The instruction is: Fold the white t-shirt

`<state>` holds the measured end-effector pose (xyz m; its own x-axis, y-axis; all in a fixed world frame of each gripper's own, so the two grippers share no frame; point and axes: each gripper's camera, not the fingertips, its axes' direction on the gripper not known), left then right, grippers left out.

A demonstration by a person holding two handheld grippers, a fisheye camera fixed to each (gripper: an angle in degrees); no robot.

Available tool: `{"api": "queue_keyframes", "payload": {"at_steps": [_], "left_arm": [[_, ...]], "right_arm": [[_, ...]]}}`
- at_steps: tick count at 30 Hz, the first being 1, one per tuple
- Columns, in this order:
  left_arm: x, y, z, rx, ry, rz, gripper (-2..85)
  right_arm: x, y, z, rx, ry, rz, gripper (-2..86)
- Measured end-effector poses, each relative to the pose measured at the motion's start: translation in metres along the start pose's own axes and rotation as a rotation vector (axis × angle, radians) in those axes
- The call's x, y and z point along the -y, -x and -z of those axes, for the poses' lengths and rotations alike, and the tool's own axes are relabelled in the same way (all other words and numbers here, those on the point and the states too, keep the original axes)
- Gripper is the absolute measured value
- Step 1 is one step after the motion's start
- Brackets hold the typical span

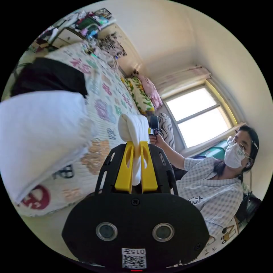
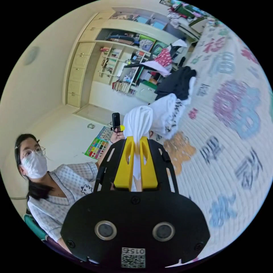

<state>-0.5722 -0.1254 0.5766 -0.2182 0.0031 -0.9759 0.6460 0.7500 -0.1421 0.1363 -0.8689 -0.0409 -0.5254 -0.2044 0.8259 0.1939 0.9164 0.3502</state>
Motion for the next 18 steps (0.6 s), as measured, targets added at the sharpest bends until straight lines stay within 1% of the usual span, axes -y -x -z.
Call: {"api": "queue_keyframes", "payload": {"at_steps": [1, 2, 4, 7, 10, 15, 17, 18], "left_arm": [[0.007, -0.003, 0.037, 0.038, -0.034, 0.003, 2.6], [0.011, -0.004, 0.053, 0.054, -0.047, 0.005, 2.6], [0.031, -0.004, 0.109, 0.099, -0.097, 0.029, 2.6], [0.068, -0.002, 0.157, 0.104, -0.169, 0.043, 2.4], [0.113, 0.005, 0.179, 0.104, -0.193, 0.051, 2.3], [0.171, 0.034, 0.173, 0.108, -0.192, 0.125, 2.8], [0.183, 0.051, 0.161, 0.134, -0.170, 0.167, 3.1], [0.185, 0.065, 0.151, 0.181, -0.137, 0.224, 3.5]], "right_arm": [[0.031, 0.004, -0.027, 0.009, 0.029, 0.016, 2.7], [0.060, 0.007, -0.051, 0.009, 0.048, 0.030, 2.6], [0.098, 0.012, -0.081, 0.003, 0.071, 0.038, 2.5], [0.153, 0.015, -0.114, -0.028, 0.068, 0.031, 2.4], [0.199, 0.014, -0.128, -0.069, 0.010, 0.010, 2.4], [0.247, -0.004, -0.137, -0.182, -0.062, -0.070, 2.9], [0.260, -0.026, -0.147, -0.255, -0.071, -0.169, 3.7], [0.261, -0.033, -0.150, -0.270, -0.064, -0.214, 4.0]]}}
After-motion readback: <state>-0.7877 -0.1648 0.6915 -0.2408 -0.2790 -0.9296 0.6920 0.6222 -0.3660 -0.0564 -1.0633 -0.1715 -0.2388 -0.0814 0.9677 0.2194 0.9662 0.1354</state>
